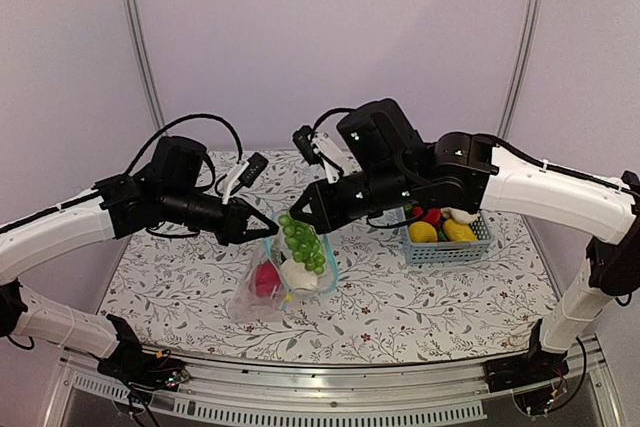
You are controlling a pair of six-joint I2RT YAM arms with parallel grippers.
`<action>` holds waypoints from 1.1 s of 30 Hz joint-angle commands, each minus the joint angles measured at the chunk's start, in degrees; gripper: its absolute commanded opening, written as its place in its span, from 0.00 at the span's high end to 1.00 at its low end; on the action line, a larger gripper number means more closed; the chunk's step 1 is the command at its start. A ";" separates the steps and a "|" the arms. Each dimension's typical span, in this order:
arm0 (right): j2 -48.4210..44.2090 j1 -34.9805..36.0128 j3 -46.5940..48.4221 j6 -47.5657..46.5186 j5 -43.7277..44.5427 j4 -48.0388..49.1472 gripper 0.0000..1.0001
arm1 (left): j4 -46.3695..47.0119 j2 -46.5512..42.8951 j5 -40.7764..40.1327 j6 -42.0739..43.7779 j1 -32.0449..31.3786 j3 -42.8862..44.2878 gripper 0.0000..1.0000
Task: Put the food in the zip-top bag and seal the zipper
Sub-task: Place the fake fruit in the zipper food storage bag.
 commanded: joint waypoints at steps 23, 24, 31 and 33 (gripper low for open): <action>9.80 2.93 -6.73 4.69 -2.78 7.82 0.78 | 1.13 -0.97 0.61 -0.29 1.13 -0.49 1.00; 9.15 2.98 -6.74 4.65 -2.49 7.43 0.73 | 0.99 -0.97 0.44 -0.30 1.20 -0.42 1.00; 0.91 2.92 -10.41 4.65 1.60 3.23 0.50 | 0.91 -0.97 0.19 -0.30 1.39 -0.40 1.00; -2.61 2.96 -12.62 5.31 3.44 2.94 0.46 | 0.92 -0.95 0.20 -0.35 1.48 -0.40 1.00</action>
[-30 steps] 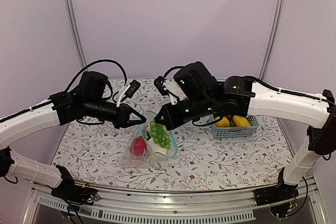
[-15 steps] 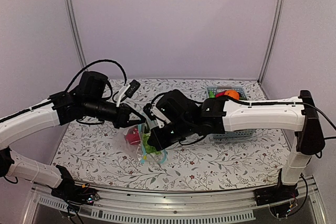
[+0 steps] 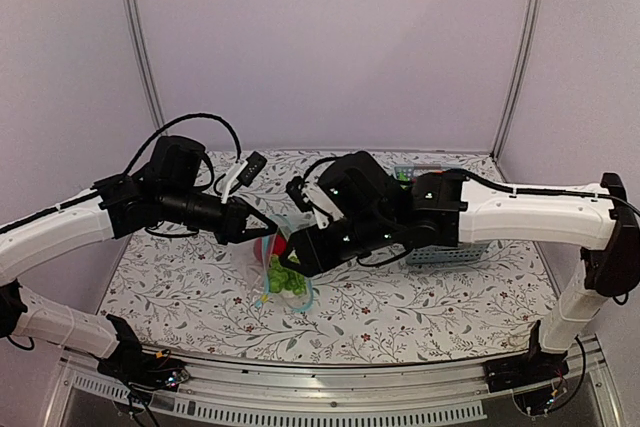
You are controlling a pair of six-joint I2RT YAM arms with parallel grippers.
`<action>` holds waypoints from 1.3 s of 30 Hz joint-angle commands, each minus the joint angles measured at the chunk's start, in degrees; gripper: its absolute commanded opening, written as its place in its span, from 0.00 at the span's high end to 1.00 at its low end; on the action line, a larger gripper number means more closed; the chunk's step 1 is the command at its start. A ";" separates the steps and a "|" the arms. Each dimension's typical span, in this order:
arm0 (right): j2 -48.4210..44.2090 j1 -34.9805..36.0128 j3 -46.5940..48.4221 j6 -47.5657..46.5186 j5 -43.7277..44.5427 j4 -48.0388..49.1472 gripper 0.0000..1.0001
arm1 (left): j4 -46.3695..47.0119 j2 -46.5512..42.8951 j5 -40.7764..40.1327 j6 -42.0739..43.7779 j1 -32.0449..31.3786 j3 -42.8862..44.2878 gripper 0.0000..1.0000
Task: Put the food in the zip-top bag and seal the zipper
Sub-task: Place the fake fruit in the zipper food storage bag, then pass from the left arm to the right
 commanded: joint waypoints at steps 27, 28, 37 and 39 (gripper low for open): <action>1.12 1.14 -9.89 6.26 8.66 7.03 0.60 | 0.26 -0.58 -0.69 0.18 1.34 -0.11 1.00; 1.44 1.17 -9.85 6.42 8.94 7.25 0.64 | 0.25 -0.69 -0.83 0.22 1.42 -0.18 1.00; -2.16 1.44 -8.08 5.31 10.65 7.74 0.99 | -0.03 -0.42 -1.52 0.51 1.97 -0.03 1.00; -3.31 1.41 -7.43 4.84 10.74 7.54 1.00 | -0.23 -0.36 -1.85 0.54 1.97 -0.03 1.00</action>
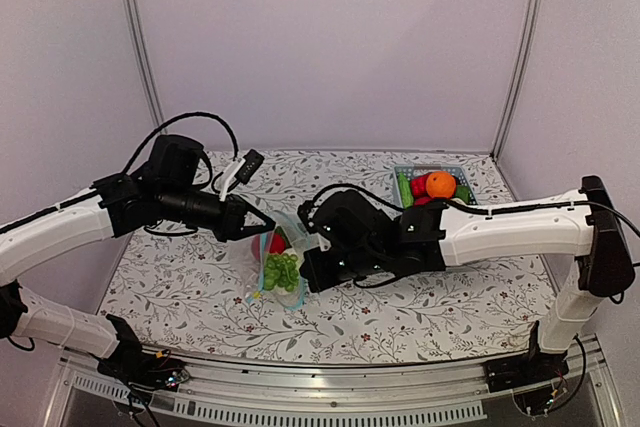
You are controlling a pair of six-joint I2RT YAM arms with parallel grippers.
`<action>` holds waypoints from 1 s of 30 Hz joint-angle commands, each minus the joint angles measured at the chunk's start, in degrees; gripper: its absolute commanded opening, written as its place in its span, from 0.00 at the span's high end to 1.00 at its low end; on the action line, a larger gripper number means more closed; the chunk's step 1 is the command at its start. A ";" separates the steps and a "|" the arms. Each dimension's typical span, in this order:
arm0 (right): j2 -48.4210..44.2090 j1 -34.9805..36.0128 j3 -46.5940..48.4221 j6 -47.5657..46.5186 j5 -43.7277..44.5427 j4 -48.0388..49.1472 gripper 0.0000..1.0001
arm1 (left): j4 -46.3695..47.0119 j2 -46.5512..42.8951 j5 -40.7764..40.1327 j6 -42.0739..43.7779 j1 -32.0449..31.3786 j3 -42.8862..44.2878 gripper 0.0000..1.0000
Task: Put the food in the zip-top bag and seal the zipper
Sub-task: Pass from the left arm to the right
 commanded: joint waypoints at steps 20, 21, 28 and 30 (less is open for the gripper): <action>-13.36 0.37 3.71 4.24 8.44 -2.21 1.00 | -5.66 -6.67 -17.31 3.00 -5.77 2.39 0.28; -13.45 0.39 3.39 4.85 9.12 -2.27 1.00 | -6.24 -7.34 -20.22 1.98 -7.48 2.43 0.20; -14.61 0.38 2.21 7.62 12.85 -2.42 1.00 | -7.17 -11.36 -35.07 -13.92 -20.61 -5.02 0.01; -14.79 0.35 2.18 7.91 13.63 -2.72 1.00 | -5.82 -12.32 -38.31 -18.54 -25.06 -8.47 0.00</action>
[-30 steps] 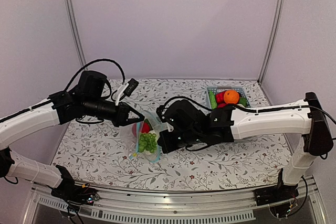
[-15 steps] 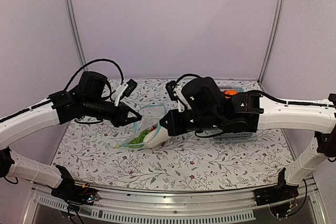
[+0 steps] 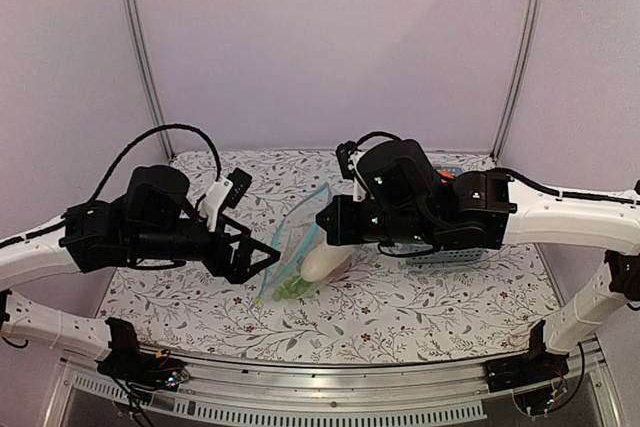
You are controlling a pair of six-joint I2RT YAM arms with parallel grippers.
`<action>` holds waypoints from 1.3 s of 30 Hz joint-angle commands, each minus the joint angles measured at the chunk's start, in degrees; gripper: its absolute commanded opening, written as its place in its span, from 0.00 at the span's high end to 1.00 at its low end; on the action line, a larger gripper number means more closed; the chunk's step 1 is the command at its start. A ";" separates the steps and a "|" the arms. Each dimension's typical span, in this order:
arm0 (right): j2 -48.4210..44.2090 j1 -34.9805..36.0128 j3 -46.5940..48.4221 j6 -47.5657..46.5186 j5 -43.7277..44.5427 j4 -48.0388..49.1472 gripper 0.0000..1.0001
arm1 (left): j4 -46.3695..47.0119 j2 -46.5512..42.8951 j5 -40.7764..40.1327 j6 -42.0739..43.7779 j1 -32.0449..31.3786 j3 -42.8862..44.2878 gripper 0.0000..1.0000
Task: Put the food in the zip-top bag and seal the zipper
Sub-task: Pass from the left arm to the right, then pass from the right arm to the left
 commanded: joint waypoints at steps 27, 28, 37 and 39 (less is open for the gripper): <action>-3.48 0.37 -1.26 1.84 3.83 0.11 1.00 | -2.81 3.30 -24.06 -15.99 -20.32 -10.29 0.75; -3.50 0.33 -1.33 1.87 3.81 0.06 1.00 | -2.81 3.35 -24.15 -15.85 -20.32 -10.12 0.77; -4.50 0.35 -1.70 1.79 4.02 -0.45 1.00 | -3.63 3.34 -24.49 -13.72 -20.35 -7.86 1.00; -4.84 0.30 -1.63 1.56 4.71 -1.17 1.00 | -4.94 2.69 -24.87 -12.44 -20.24 -5.69 1.00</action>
